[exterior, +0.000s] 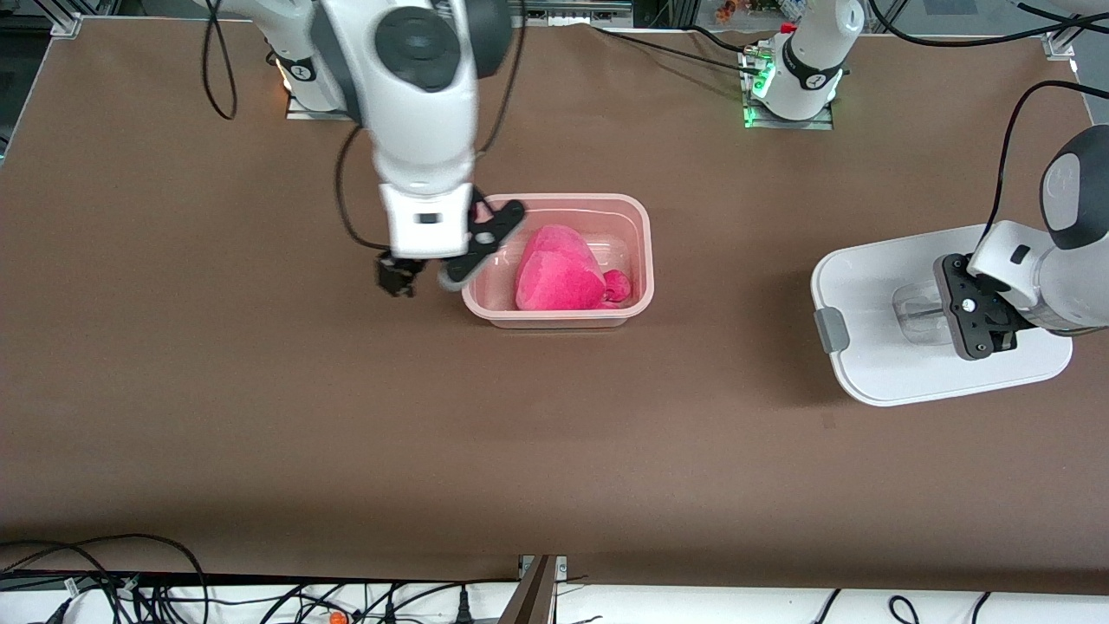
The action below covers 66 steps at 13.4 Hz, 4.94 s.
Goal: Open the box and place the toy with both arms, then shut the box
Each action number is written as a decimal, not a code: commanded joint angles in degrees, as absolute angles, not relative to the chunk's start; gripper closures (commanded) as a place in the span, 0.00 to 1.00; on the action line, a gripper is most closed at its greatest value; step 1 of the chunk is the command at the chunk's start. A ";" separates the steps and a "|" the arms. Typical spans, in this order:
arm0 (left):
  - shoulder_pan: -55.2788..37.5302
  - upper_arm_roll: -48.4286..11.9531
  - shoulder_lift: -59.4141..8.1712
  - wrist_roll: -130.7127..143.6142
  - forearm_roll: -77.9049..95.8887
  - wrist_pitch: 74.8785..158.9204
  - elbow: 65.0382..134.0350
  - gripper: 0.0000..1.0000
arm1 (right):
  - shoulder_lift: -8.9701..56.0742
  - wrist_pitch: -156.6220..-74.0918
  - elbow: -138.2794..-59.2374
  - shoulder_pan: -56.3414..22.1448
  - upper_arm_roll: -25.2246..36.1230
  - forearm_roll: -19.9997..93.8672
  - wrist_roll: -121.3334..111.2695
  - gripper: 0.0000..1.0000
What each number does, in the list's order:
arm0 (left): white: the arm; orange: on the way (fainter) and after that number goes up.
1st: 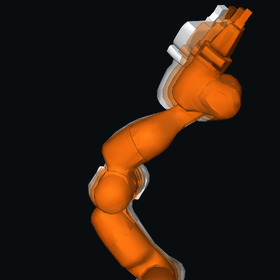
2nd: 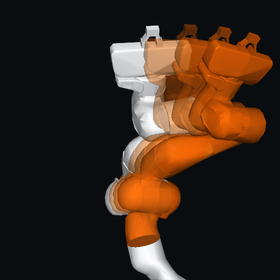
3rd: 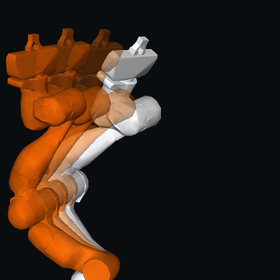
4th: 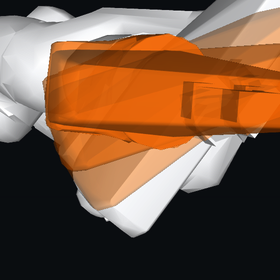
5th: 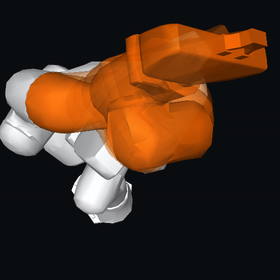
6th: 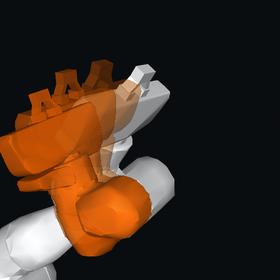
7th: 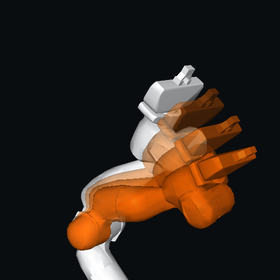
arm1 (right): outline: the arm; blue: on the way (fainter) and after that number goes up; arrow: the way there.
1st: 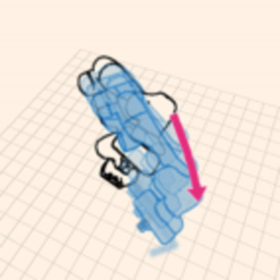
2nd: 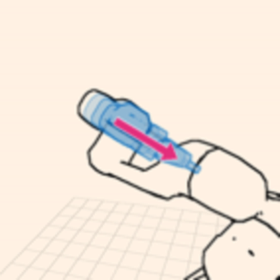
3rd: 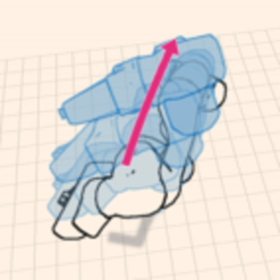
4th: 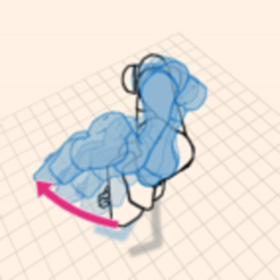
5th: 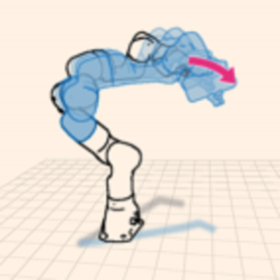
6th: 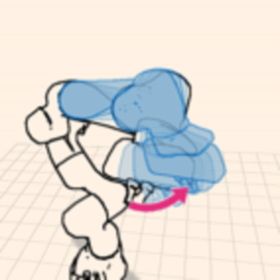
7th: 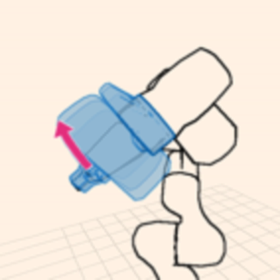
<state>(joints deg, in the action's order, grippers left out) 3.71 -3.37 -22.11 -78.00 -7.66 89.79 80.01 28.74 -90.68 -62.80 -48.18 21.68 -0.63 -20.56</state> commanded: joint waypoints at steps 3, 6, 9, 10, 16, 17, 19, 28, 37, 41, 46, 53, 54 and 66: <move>1.77 -3.77 -22.15 -78.75 -3.70 88.68 78.84 1.00 | 10.84 -93.16 -83.20 -48.78 32.15 5.80 -19.43 0.00; -3.75 -4.04 -22.15 -75.60 0.88 88.68 78.93 1.00 | 2.57 -92.29 -90.86 -48.60 35.59 5.71 -13.80 0.00; -11.93 -4.13 -22.06 -73.92 0.44 87.02 79.01 1.00 | 0.62 -89.84 -91.85 -37.06 28.69 5.45 -9.16 0.00; -14.74 -4.22 -21.97 -72.70 0.96 85.45 79.01 1.00 | 0.53 -89.39 -91.85 -31.96 23.00 5.28 -7.23 0.00; -33.98 -4.40 -24.34 -54.90 1.32 91.75 79.01 1.00 | 0.26 -89.38 -91.15 -1.63 -2.42 3.44 0.18 0.00; -36.36 -4.31 -25.82 -52.23 1.23 94.19 79.01 1.00 | 0.70 -89.91 -90.88 -0.63 -3.07 1.34 0.18 0.00; -38.84 -4.39 -27.94 -51.16 1.23 99.82 79.36 1.00 | 0.79 -89.83 -90.79 -0.88 -3.16 0.70 1.14 0.00; -44.91 -4.39 -31.46 -41.67 -0.79 102.66 79.01 1.00 | 1.23 -90.44 -90.79 -0.79 -2.99 1.14 1.23 0.00; -45.53 -4.39 -35.33 -37.54 -0.53 108.54 77.43 1.00 | 1.49 -90.44 -90.79 -0.97 -3.16 1.14 1.05 0.00; -45.44 -4.22 -36.73 -37.18 -0.53 108.90 75.33 1.00 | 1.93 -91.05 -90.79 -1.41 -3.34 1.14 1.23 0.00; -44.82 -3.87 -36.56 -37.79 -1.05 108.90 75.23 1.00 | 1.85 -91.05 -90.79 -1.49 -3.51 1.14 1.23 0.00; -44.56 -3.78 -36.30 -40.60 -1.05 107.40 76.11 1.00 | 1.76 -91.05 -90.79 -2.02 -3.52 1.14 1.23 0.00; -44.56 -3.78 -36.30 -40.61 -1.05 107.23 76.20 1.00 | 1.76 -91.05 -90.79 -2.11 -3.52 1.14 1.32 0.00; -44.56 -3.60 -37.35 -39.99 -0.62 105.64 75.59 1.00 | 1.76 -91.05 -90.79 -2.29 -3.52 1.23 1.32 0.00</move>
<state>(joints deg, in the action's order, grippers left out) -44.38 -3.82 -35.92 -39.82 0.11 106.05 76.96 2.05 -90.91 -90.89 -2.04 -3.29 1.58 0.23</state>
